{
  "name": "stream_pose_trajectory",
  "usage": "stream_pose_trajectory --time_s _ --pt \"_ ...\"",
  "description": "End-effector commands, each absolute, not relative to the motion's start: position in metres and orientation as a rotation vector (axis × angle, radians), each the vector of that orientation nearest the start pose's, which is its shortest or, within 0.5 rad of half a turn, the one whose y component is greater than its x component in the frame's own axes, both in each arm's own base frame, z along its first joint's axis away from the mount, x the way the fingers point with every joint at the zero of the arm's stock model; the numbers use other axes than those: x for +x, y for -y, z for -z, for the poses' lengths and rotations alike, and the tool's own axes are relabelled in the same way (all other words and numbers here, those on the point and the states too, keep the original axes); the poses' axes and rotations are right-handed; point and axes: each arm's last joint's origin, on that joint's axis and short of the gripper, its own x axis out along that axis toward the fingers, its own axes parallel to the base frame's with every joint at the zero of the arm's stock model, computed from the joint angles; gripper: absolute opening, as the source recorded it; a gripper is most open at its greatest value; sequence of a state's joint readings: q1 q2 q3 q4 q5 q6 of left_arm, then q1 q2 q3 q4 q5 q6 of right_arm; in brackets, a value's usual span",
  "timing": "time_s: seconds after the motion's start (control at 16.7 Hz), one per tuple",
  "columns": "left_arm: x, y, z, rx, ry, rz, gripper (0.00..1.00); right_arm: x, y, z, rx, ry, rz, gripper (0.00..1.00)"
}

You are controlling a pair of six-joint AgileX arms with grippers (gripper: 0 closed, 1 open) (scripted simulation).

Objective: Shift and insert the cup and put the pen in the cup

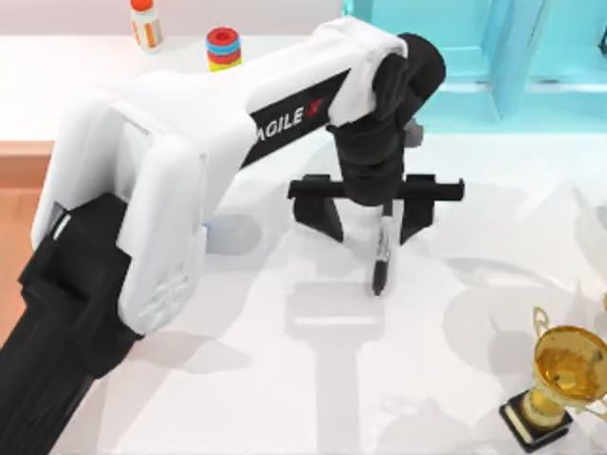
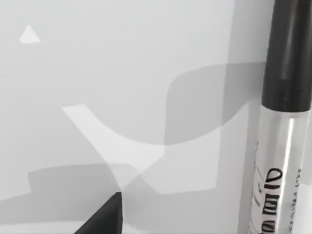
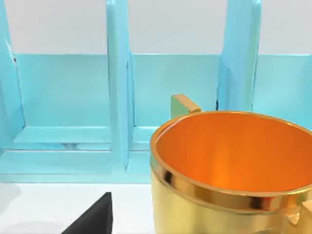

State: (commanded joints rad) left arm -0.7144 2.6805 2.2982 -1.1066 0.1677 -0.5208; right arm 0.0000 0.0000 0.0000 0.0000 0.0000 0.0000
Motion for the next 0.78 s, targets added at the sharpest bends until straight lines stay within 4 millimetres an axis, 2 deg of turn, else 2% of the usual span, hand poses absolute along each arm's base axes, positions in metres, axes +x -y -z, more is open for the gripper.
stream_pose_trajectory --time_s 0.24,0.72,0.78 --pt "0.394 0.339 -0.083 0.006 -1.586 0.285 0.02 0.106 0.001 -0.160 0.000 0.000 0.000 1.00" --pt "0.394 0.339 -0.083 0.006 -1.586 0.285 0.00 0.106 0.001 -0.160 0.000 0.000 0.000 1.00" --pt "0.396 0.329 -0.116 0.043 -1.536 0.281 0.00 0.106 0.001 -0.160 0.000 0.000 0.000 1.00"
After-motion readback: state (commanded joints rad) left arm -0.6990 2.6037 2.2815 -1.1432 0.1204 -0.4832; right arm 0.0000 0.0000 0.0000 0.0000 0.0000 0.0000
